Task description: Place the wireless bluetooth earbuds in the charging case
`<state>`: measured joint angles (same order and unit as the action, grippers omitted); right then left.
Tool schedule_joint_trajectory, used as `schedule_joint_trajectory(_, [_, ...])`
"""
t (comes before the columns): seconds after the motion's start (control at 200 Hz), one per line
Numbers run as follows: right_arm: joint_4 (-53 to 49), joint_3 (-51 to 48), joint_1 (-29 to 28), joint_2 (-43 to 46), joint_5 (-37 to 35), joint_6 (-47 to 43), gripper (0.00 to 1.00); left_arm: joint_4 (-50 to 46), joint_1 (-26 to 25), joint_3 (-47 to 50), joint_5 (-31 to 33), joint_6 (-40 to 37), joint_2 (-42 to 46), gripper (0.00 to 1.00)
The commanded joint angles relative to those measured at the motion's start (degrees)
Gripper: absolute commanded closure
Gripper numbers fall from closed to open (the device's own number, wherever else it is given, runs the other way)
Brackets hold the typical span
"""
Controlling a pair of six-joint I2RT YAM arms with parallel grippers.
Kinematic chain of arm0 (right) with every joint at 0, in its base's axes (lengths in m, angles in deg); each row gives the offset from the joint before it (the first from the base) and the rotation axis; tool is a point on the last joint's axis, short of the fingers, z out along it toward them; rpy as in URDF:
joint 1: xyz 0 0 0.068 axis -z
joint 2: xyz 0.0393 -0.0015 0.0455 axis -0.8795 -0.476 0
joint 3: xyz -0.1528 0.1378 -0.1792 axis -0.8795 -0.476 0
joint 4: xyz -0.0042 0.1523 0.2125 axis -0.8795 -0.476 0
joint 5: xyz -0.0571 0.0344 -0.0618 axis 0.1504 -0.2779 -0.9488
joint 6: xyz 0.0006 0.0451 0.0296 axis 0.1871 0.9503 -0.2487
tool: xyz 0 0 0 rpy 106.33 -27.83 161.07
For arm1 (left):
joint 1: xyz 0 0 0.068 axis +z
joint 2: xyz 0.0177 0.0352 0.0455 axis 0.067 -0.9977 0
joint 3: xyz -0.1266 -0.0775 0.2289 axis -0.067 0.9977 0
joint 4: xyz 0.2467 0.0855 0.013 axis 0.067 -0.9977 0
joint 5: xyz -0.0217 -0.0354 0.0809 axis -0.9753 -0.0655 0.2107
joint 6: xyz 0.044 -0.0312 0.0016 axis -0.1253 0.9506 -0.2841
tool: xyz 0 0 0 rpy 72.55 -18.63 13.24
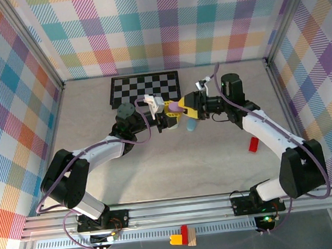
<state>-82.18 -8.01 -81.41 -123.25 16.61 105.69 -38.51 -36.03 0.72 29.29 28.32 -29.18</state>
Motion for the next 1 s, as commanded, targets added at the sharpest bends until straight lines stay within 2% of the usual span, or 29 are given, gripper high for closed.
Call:
schedule_joint_trajectory(0.0, [16.04, -0.90, -1.11, -1.46, 4.45, 11.87, 0.32, 3.88, -0.34, -1.54, 0.31, 0.84, 1.50, 0.66])
schedule_joint_trajectory(0.215, [28.13, -3.21, -1.21, -5.04, 4.50, 21.36, 0.44, 3.94, -0.34, -1.38, 1.24, 1.01, 1.93, 0.68])
schedule_joint_trajectory(0.48, [28.37, -3.65, -1.18, -5.53, 3.45, 21.47, 0.68, 4.24, -0.34, -1.29, 1.19, 0.81, 1.85, 0.66])
schedule_joint_trajectory(0.545, [27.83, -3.76, -1.09, -5.36, 2.59, 20.70, 0.73, 4.41, -0.34, -1.17, 1.05, 0.83, 1.89, 0.58])
schedule_joint_trajectory(0.73, [21.72, -4.09, -0.08, -4.20, -0.93, 13.95, 0.78, 4.59, -0.23, 0.75, 2.21, 0.67, 3.27, 0.24])
schedule_joint_trajectory(0.85, [10.36, -4.82, 1.32, -2.35, -6.09, 3.47, 0.81, 2.67, 0.01, 3.81, 3.62, -1.11, 5.60, 0.14])
schedule_joint_trajectory(0.93, [3.10, -5.43, 1.79, -1.58, -9.71, -2.26, 0.81, -3.22, -0.07, 5.42, 4.04, -4.09, 7.67, 0.09])
schedule_joint_trajectory(1.0, [-2.28, -6.30, 1.90, -1.24, -12.09, -5.95, 0.81, -14.97, -0.59, 4.96, 4.56, -7.95, 9.92, 0.02])
